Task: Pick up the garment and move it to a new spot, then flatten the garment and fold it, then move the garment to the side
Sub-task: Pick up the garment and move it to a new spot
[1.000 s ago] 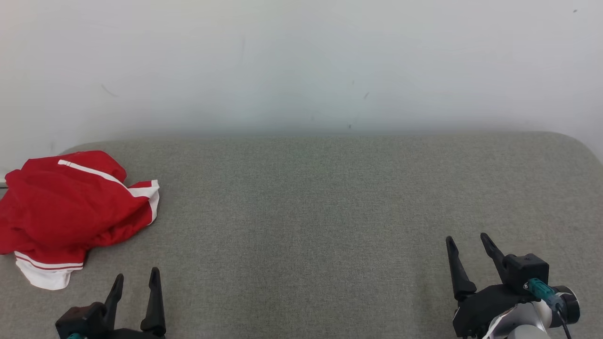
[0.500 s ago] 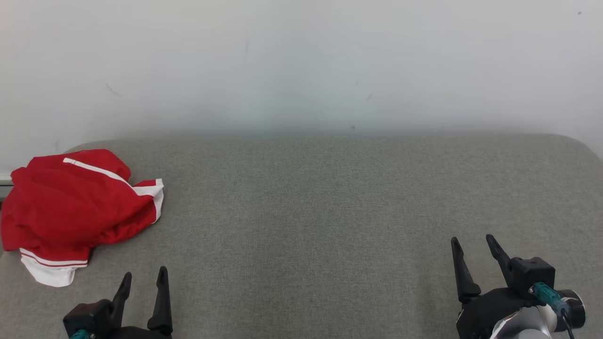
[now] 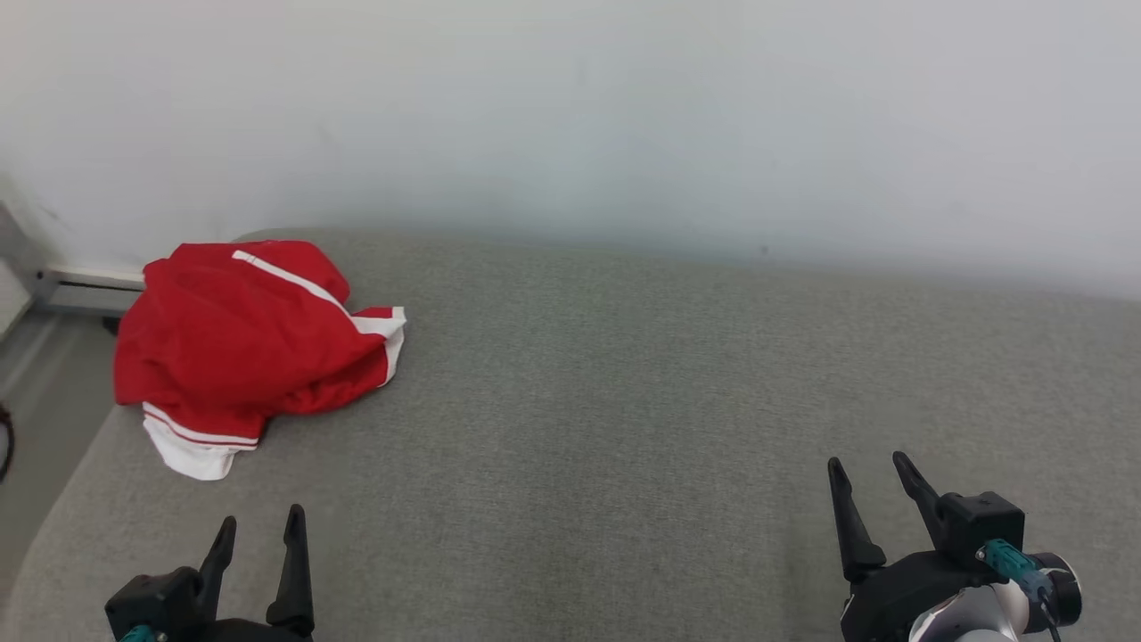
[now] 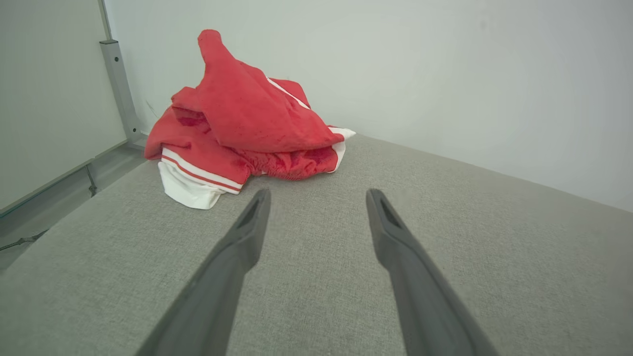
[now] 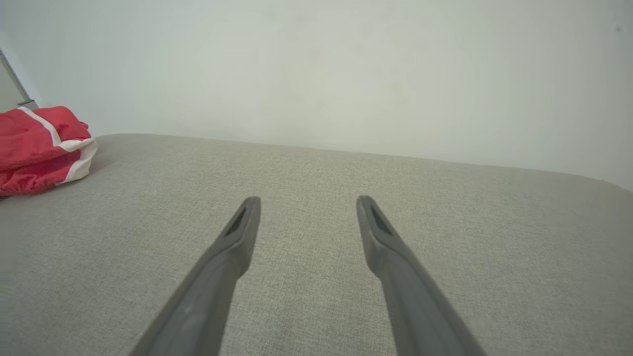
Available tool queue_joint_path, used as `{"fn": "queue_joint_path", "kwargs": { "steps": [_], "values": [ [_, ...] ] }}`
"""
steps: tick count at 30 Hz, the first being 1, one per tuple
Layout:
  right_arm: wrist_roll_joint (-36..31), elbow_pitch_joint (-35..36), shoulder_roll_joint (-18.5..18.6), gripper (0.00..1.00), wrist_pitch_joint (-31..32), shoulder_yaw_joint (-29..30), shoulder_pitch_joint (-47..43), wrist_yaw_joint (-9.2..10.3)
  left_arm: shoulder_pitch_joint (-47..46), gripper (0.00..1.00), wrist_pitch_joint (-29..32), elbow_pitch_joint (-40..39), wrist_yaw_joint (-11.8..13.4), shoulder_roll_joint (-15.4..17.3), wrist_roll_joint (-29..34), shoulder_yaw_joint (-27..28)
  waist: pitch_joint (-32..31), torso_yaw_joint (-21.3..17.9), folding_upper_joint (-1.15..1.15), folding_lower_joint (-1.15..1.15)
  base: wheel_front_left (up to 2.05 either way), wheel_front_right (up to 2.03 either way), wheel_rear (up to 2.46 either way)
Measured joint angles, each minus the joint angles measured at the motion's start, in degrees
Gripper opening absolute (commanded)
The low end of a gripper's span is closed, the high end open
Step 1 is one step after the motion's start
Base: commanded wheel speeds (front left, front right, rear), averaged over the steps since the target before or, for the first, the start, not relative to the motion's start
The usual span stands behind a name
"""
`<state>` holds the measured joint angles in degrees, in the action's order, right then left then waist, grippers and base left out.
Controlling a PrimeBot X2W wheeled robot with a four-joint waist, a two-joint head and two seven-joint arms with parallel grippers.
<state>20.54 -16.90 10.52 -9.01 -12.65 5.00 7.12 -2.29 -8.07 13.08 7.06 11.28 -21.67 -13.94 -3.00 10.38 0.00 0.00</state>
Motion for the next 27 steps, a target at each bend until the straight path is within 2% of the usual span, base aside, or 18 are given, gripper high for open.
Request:
{"fn": "queue_joint_path", "kwargs": {
  "steps": [19,27],
  "values": [
    [0.00,0.84,-1.41,1.00,0.98,-0.67,-0.24,0.00,1.76,1.00,1.33,-1.20,0.01,1.45,0.57,1.25,-0.33,15.18,0.00,0.00,0.00,0.00,0.00],
    [-0.42,2.24,-1.32,1.00,1.47,-0.79,0.20,0.00,-0.45,1.00,3.26,0.00,-0.12,1.37,0.44,0.74,0.64,17.98,0.00,0.00,0.00,0.00,0.00]
  ]
}}
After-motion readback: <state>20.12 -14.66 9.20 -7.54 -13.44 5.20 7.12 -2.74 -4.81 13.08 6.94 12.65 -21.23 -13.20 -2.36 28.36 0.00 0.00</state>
